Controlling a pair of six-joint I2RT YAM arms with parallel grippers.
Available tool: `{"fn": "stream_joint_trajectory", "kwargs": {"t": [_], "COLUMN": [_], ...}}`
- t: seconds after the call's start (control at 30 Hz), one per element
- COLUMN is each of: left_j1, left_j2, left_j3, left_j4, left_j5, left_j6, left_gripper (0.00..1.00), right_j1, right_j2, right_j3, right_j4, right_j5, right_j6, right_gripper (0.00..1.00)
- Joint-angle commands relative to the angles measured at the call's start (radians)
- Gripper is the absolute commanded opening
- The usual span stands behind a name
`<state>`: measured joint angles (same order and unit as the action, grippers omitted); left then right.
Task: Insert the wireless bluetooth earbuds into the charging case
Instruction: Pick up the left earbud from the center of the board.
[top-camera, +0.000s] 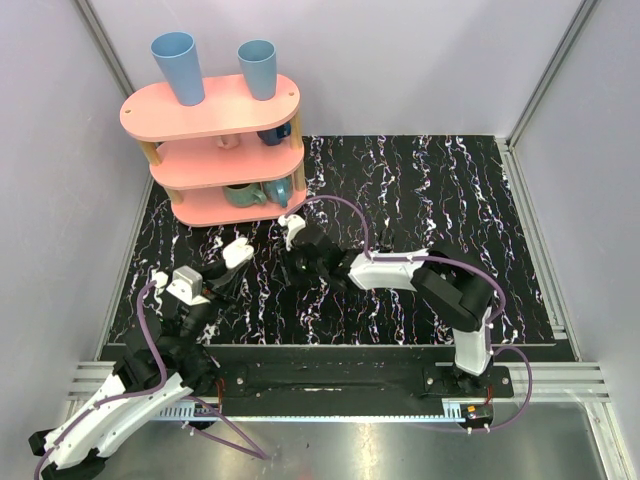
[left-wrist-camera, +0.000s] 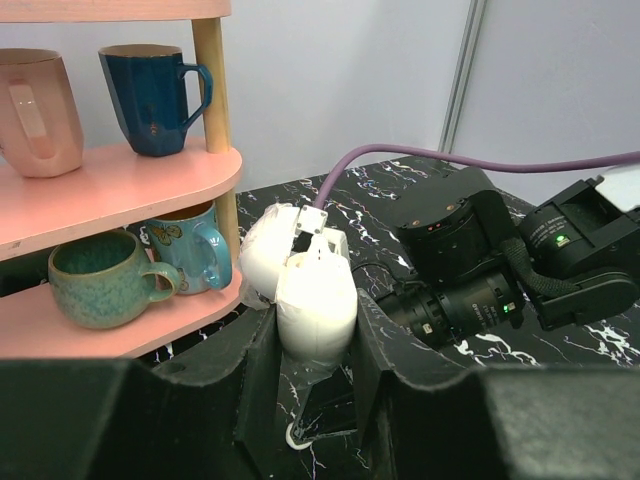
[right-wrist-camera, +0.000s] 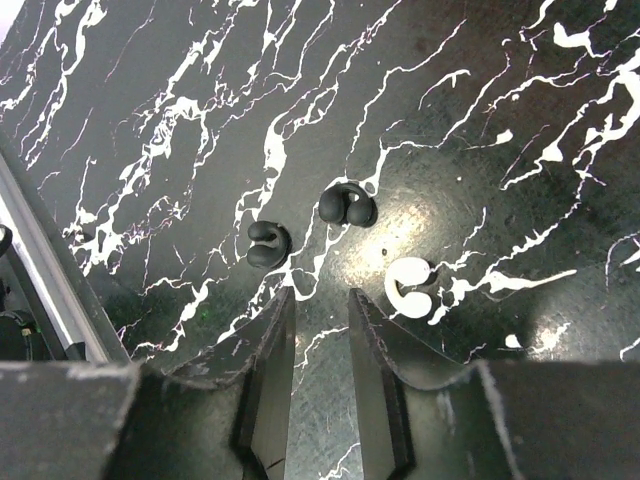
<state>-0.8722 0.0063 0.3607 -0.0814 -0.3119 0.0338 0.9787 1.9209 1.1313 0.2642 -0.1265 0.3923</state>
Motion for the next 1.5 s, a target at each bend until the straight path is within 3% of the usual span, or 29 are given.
{"fn": "stream_joint_trajectory", "kwargs": {"t": [0.0, 1.2, 1.47], "left_j1": [0.001, 0.001, 0.001], "left_j2": [-0.163, -0.161, -0.16], "left_j3": [0.044, 0.035, 0.035], "left_j4": [0.017, 0.026, 0.026], "left_j5": [-0.023, -0.004, -0.004], "left_j6": [0.008, 0.0, -0.003], "left_gripper": [0.0, 0.0, 0.0], "right_j1": [0.0, 0.0, 0.0], "right_j2": [0.041, 0.121, 0.121], "right_j3": [0.05, 0.139, 0.151], "right_j4": [0.003, -0.152, -0.178], "right_j5": [-0.038, 0.12, 0.151], "right_j6": [0.011, -0.118, -0.147], "right_gripper": [0.35, 0.38, 0.33]}}
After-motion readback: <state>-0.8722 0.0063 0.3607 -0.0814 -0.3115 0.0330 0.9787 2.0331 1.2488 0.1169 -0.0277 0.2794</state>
